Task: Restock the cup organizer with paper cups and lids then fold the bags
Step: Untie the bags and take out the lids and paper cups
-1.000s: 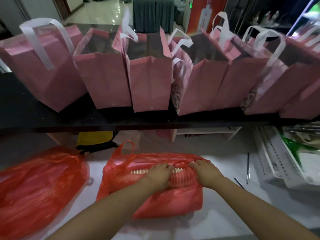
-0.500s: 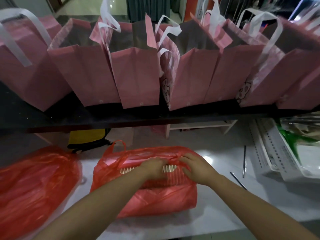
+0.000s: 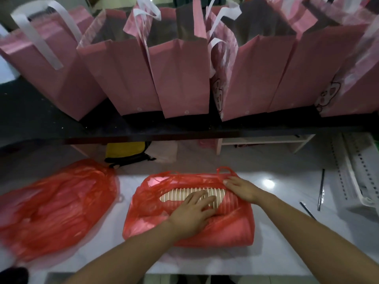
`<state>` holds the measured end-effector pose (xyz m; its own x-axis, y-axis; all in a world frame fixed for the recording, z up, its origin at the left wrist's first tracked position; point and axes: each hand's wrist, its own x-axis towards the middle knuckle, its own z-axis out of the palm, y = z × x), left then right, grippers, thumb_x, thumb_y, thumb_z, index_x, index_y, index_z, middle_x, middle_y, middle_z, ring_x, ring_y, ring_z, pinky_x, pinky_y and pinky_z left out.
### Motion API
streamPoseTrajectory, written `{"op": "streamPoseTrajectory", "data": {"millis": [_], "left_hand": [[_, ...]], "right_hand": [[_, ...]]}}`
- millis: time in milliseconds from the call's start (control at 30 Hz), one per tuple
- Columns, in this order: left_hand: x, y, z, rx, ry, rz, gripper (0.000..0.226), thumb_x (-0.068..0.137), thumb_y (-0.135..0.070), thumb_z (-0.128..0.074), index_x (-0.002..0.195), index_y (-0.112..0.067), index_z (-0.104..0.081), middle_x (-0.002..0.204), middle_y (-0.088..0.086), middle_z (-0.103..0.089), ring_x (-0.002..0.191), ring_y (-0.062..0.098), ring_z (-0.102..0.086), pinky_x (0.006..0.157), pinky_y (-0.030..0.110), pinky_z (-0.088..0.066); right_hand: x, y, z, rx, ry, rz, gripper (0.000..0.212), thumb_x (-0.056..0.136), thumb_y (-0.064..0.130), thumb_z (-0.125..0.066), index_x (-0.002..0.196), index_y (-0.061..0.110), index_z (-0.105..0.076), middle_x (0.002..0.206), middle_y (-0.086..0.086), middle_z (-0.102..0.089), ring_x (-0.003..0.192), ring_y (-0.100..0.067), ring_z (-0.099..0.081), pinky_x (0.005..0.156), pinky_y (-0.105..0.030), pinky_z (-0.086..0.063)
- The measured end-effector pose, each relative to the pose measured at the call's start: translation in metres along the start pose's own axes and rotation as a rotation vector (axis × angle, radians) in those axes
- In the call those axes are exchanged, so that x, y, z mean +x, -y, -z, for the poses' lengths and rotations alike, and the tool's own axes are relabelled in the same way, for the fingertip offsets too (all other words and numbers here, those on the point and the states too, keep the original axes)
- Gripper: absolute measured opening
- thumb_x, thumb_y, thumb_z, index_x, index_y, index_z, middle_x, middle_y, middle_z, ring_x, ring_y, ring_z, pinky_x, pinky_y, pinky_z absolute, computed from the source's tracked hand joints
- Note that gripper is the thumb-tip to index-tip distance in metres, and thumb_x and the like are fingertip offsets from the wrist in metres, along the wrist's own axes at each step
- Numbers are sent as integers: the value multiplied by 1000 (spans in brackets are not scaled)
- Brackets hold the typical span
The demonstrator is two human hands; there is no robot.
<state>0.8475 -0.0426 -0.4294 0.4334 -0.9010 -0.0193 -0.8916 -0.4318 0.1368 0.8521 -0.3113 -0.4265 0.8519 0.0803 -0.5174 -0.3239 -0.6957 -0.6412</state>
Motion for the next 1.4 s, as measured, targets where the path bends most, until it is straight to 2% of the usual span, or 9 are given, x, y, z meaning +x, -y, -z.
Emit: {"op": "streamPoseTrajectory", "data": {"millis": [100, 200, 367, 633, 1033, 1133, 1200, 1267, 1400], "left_hand": [[-7, 1, 0, -39, -15, -20, 31, 99, -40, -49, 124, -31, -65, 148, -6, -50, 136, 32, -45, 113, 45, -39], [-7, -1, 4, -86, -12, -28, 34, 98, -39, -49, 128, -28, -62, 140, -8, -54, 130, 26, -46, 111, 41, -38], [2, -22, 3, -148, 23, -36, 39, 98, -37, -47, 132, -24, -61, 134, -9, -59, 128, 23, -47, 113, 42, -36], [18, -37, 11, -190, 122, -110, 47, 97, -34, -41, 143, -25, -51, 147, -7, -51, 143, 20, -33, 122, 39, -21], [30, -51, 9, -213, 117, -91, 56, 92, -35, -49, 146, -22, -47, 153, -3, -45, 142, 22, -34, 122, 41, -24], [32, -54, 2, -197, 106, -101, 58, 90, -37, -49, 146, -22, -48, 152, -3, -47, 140, 22, -37, 120, 43, -28], [30, -54, -2, -181, 96, -106, 59, 89, -38, -49, 146, -22, -48, 152, -4, -46, 139, 22, -37, 119, 43, -29], [29, -54, -3, -173, 78, -113, 59, 90, -39, -50, 146, -23, -47, 153, -4, -46, 141, 22, -37, 120, 43, -28], [27, -51, -6, -120, 29, -124, 54, 97, -45, -50, 146, -25, -46, 150, -4, -47, 137, 23, -41, 117, 41, -32]], "right_hand": [[5, -18, -11, 124, -46, -20, 41, 101, 44, -53, 139, 30, -59, 153, 10, -41, 145, -9, -31, 120, -26, -17], [3, -29, -18, 131, -177, -16, 25, 98, 35, -61, 120, 28, -73, 135, 8, -62, 131, -12, -51, 108, -20, -33], [-12, -19, -17, 31, -174, -55, 35, 89, 65, -58, 88, 31, -70, 96, 13, -68, 92, -10, -63, 84, -29, -50], [-20, -13, -15, -127, -134, -113, 17, 92, 29, -61, 81, 16, -62, 81, -2, -63, 82, -22, -60, 62, -26, -40], [-60, -43, -20, -266, -121, -46, 16, 105, 26, -44, 95, 19, -55, 87, -2, -61, 81, -21, -60, 70, -30, -42], [-61, -58, -35, -299, -193, 11, 13, 103, 23, -41, 102, 21, -54, 104, -3, -62, 98, -25, -62, 78, -30, -42], [-60, -73, -50, -282, -262, 3, 32, 103, 27, -39, 129, 18, -56, 131, 1, -58, 124, -22, -55, 101, -30, -42], [-53, -91, -67, -351, -334, 51, 44, 100, 31, -43, 140, 17, -54, 143, 0, -53, 131, -22, -50, 111, -36, -39], [-44, -103, -76, -412, -329, 126, 42, 85, 23, -64, 126, 15, -65, 137, -6, -58, 120, -28, -56, 106, -40, -44]]}}
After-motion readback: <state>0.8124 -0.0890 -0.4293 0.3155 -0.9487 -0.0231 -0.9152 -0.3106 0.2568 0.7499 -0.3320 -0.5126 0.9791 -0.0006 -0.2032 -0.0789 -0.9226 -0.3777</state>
